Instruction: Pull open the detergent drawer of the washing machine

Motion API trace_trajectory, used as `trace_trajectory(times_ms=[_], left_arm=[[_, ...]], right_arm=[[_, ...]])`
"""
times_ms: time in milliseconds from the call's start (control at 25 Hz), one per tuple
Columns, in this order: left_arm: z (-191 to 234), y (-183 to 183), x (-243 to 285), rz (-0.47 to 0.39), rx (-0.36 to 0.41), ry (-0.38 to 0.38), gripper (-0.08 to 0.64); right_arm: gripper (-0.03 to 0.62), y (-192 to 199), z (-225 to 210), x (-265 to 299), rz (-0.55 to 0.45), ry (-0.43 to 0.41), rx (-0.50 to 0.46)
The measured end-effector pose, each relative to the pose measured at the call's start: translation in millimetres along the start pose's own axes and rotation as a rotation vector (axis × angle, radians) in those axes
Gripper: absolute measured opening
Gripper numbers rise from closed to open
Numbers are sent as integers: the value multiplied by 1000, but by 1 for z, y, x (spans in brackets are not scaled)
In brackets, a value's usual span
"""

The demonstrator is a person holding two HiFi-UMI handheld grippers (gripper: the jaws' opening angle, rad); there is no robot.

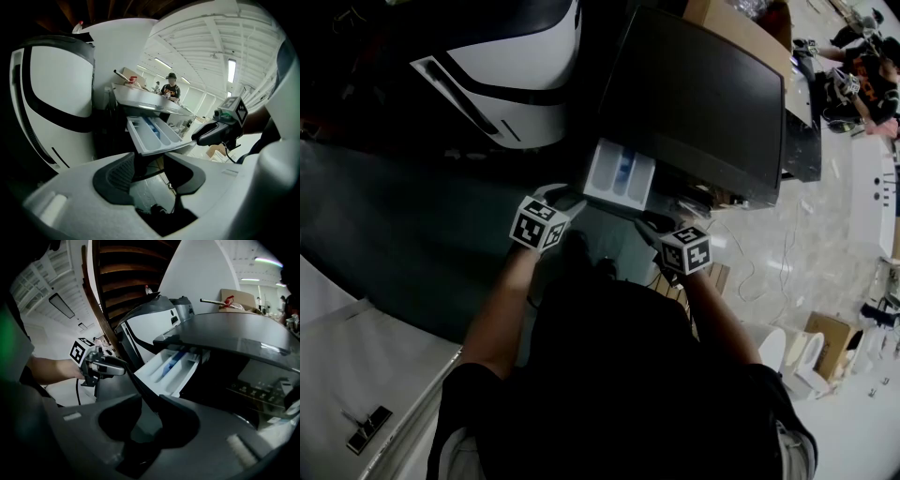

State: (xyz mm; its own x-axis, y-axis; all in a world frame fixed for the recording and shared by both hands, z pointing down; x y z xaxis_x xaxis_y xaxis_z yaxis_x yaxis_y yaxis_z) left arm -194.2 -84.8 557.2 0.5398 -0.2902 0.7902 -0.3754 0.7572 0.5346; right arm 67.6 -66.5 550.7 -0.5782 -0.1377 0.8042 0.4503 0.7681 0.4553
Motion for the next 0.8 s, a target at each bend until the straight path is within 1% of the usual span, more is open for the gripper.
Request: trace_trajectory(times_ms=[80,160,240,440,560,640,800], left_arm=[[5,0,-3,5,-31,26,201],[9,1,-11,-12,-63,42,199],[14,-1,-19,-33,-72,52,190],[29,-15,-39,-51,-15,43,172],[33,-33,-51,-71,32,3,156],[29,-47,-59,-92,52,-32,152],[6,-75,-73,-160,65,-69,135]], right_arm=[[120,1,-1,0,-8,-20,21],[120,0,-1,-3,-28,-35,46],[120,-2,-2,-10,-61,-37,63],[120,-15,-9,-32,-148,21,81],[118,-23,-15,-46,-201,41,85],[118,-26,-19,-53,-222,38,81],[118,-34,-32,-64,-247,25,66]])
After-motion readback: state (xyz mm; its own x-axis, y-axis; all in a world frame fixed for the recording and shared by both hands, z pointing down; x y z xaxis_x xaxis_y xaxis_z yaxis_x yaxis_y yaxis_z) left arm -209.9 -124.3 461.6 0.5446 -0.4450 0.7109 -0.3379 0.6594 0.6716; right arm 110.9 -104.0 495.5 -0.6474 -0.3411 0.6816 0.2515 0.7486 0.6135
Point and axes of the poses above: the fingertips, and each gripper's own axes: x forward along the fingers, z to its left, y out of its underside, the point moved 9 cm from there along -x, backward along the fingers, and after that the axes turned 14 degrees about z, right-handed, at the moved point
